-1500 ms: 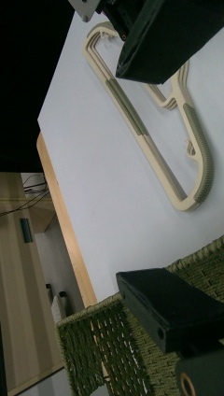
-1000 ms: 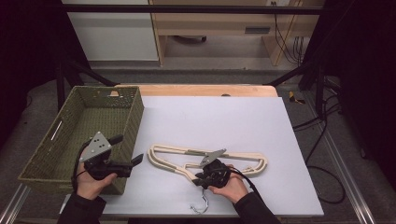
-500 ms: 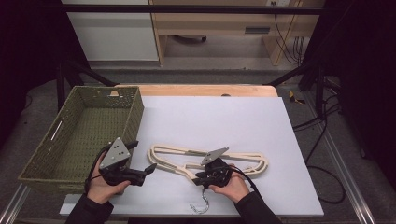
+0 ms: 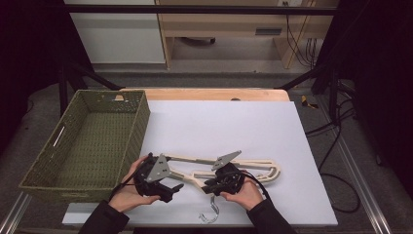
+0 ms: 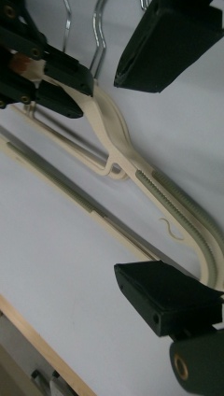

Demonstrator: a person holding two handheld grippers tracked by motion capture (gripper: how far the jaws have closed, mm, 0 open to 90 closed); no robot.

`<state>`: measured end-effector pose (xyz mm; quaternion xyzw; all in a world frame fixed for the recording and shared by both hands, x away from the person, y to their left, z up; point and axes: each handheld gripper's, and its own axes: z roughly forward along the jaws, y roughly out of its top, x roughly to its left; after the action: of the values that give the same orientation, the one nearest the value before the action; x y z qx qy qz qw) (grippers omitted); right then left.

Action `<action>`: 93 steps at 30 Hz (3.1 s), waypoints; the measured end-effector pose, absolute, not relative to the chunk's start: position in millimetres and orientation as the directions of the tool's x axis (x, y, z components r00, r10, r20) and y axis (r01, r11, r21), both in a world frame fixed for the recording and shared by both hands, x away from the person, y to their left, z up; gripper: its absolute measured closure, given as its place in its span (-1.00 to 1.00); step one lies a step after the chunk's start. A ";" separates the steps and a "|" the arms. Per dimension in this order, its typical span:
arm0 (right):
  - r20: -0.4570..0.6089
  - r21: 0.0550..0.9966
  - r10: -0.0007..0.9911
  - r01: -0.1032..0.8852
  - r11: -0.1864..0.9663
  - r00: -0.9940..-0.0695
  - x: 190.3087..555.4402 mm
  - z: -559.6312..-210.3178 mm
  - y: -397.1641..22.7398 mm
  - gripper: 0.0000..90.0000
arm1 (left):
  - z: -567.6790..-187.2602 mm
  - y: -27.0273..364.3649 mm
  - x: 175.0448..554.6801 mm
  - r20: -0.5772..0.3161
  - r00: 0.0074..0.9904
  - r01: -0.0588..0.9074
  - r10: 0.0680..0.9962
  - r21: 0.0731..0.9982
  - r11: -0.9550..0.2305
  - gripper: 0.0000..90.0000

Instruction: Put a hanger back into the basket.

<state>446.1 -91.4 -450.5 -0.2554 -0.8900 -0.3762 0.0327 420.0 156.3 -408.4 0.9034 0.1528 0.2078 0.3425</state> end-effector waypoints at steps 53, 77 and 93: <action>0.145 0.932 0.697 0.334 0.143 -0.702 431.9 -387.4 -209.6 -0.60 | -433.6 94.0 430.6 0.554 0.820 -0.131 0.147 0.431 -0.893 0.79; 0.149 0.950 0.760 0.305 0.067 -0.633 422.9 -382.5 -247.2 -0.67 | -404.3 103.4 436.8 0.492 0.807 0.004 0.328 0.551 -0.834 0.93; 0.138 0.942 0.744 0.319 0.106 -0.654 423.6 -388.9 -239.9 -0.83 | -353.4 136.3 430.3 0.263 0.781 0.218 0.566 0.734 -0.643 0.93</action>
<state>423.6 -239.9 -388.9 -0.3699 -0.7187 -0.5570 -0.1906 430.3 136.3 -353.4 0.8732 0.2246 0.2429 0.3579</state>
